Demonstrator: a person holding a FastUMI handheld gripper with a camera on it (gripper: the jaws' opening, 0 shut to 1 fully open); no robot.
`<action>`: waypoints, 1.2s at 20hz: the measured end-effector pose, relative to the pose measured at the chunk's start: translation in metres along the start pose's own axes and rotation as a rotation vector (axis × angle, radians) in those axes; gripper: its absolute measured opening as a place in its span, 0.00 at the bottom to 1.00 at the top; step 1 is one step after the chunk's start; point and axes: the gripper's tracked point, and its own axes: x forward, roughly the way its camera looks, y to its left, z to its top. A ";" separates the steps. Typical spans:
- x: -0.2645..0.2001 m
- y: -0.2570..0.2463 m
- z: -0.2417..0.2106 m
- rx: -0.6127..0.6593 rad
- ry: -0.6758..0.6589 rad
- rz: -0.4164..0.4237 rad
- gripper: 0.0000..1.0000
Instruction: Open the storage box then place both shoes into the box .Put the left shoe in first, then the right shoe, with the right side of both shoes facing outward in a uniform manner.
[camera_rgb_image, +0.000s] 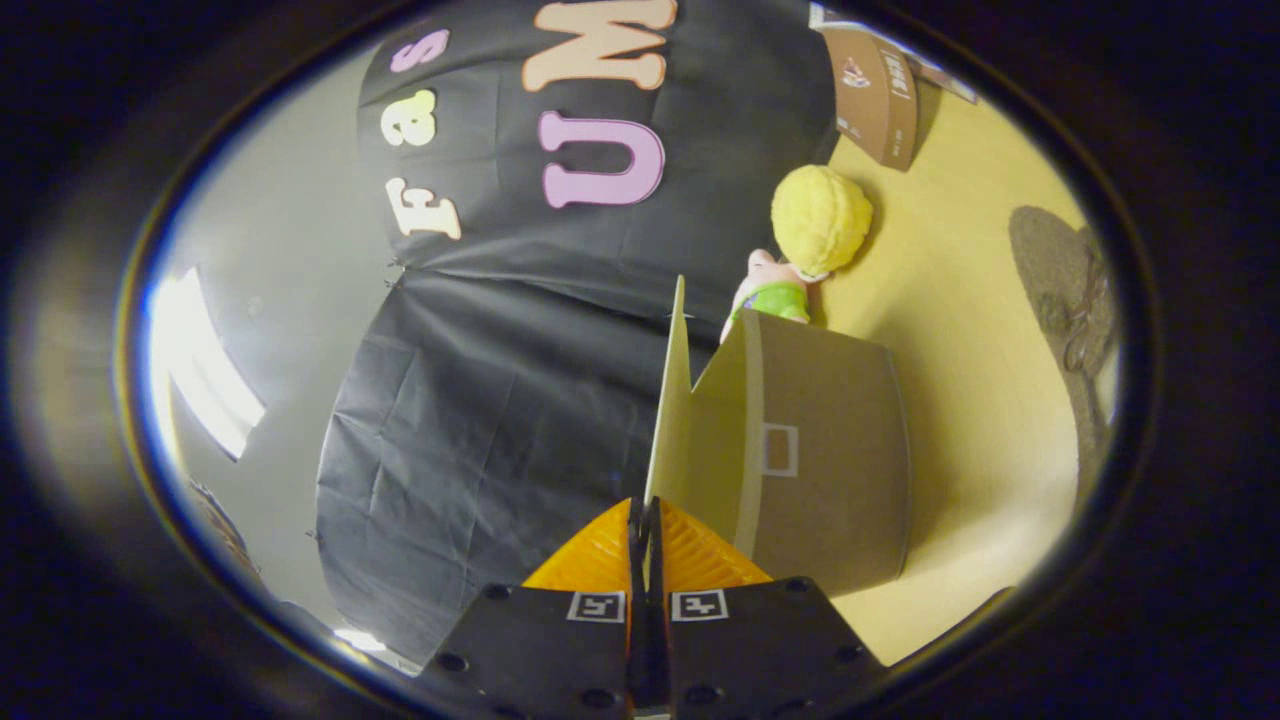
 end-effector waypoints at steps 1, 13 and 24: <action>0.003 0.013 0.001 -0.031 0.000 -0.005 0.03; 0.098 0.140 -0.043 -0.343 0.034 -0.057 0.03; 0.201 0.162 -0.135 -0.652 0.066 -0.146 0.10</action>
